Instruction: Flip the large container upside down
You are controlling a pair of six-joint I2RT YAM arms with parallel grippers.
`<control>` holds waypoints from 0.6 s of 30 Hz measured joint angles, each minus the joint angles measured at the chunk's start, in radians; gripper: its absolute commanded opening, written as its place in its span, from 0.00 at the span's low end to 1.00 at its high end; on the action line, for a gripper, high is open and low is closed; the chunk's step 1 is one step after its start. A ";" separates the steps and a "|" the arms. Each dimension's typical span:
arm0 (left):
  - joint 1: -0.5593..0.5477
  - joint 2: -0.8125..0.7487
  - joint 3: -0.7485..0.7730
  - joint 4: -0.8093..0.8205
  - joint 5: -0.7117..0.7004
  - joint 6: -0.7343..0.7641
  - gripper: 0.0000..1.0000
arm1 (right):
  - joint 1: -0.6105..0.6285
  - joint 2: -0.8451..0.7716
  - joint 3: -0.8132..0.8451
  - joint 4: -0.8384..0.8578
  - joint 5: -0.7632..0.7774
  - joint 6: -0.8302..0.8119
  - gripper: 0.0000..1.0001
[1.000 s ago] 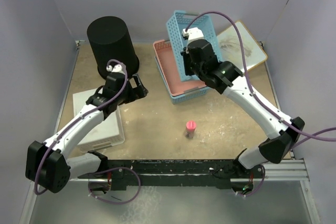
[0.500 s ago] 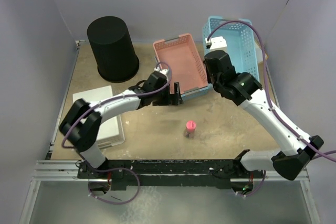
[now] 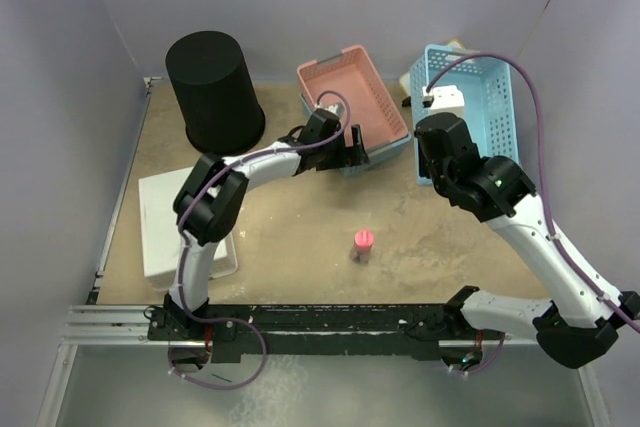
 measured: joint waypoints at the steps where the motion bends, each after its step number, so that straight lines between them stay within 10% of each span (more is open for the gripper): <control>1: 0.008 0.026 0.034 0.005 0.002 -0.001 0.97 | 0.000 -0.010 -0.007 -0.014 -0.007 0.011 0.00; 9: 0.051 0.160 0.253 -0.014 -0.011 0.031 0.97 | -0.001 -0.034 -0.022 -0.081 -0.080 0.071 0.00; 18: 0.046 -0.316 -0.035 -0.137 -0.014 0.125 0.98 | -0.005 -0.036 -0.043 -0.015 -0.310 0.082 0.00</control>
